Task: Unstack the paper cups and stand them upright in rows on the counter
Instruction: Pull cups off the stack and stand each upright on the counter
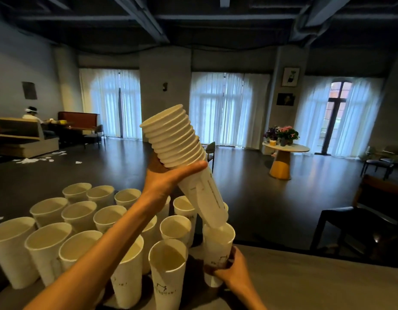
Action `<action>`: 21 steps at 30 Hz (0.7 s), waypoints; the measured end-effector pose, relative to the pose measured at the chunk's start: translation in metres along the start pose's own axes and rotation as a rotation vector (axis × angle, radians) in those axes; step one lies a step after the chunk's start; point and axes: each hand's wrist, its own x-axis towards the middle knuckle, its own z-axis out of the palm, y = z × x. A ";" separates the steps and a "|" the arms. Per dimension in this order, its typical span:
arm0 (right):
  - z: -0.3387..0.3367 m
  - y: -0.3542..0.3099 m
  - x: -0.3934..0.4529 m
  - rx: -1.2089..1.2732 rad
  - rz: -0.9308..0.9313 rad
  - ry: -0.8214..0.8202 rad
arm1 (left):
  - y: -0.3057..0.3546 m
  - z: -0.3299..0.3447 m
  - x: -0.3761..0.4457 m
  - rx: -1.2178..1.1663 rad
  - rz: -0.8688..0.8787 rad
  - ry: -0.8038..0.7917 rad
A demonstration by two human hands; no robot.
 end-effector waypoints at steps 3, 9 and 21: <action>0.006 0.006 0.009 0.012 0.010 0.015 | 0.001 -0.013 0.005 0.029 0.027 0.027; 0.009 0.014 0.002 -0.029 0.025 -0.019 | 0.000 -0.010 0.000 0.039 0.016 -0.005; -0.093 -0.002 -0.068 -0.313 -0.125 -0.071 | -0.028 0.064 -0.068 0.098 -0.100 -0.307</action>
